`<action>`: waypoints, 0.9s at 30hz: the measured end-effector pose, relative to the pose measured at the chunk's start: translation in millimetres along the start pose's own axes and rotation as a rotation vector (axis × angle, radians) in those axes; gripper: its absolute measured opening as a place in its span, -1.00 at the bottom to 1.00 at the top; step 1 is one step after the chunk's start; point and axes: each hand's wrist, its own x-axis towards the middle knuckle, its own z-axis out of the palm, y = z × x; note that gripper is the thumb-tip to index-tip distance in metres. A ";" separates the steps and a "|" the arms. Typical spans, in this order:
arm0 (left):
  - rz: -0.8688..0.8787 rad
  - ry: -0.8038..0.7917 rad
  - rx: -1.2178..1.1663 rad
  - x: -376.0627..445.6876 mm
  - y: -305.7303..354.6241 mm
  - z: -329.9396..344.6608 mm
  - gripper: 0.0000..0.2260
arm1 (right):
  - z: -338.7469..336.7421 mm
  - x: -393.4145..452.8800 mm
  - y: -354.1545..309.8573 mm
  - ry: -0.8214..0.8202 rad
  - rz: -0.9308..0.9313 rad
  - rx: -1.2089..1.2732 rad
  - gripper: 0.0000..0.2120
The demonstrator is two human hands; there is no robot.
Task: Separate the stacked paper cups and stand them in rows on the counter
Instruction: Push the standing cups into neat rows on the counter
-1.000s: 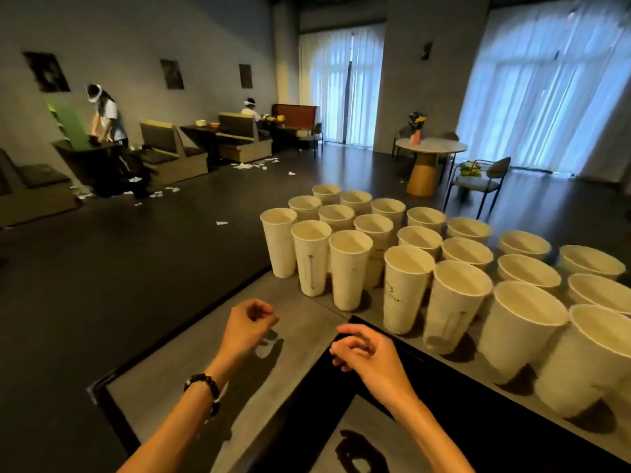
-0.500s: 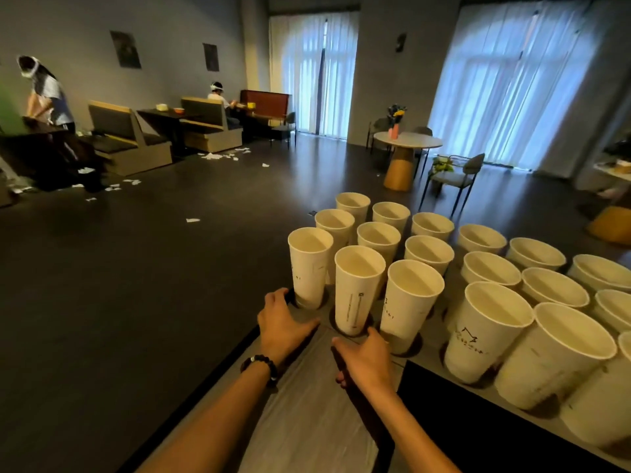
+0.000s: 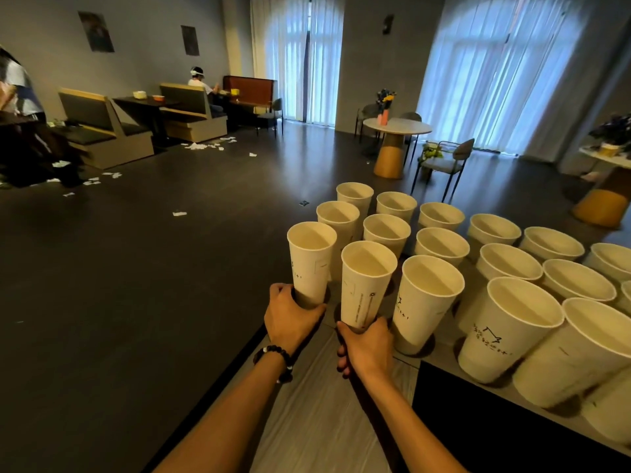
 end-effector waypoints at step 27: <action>0.023 0.010 0.026 -5.8 -8.8 -0.9 -0.51 | -3.1 2.4 0.2 -0.014 -0.014 0.022 -0.56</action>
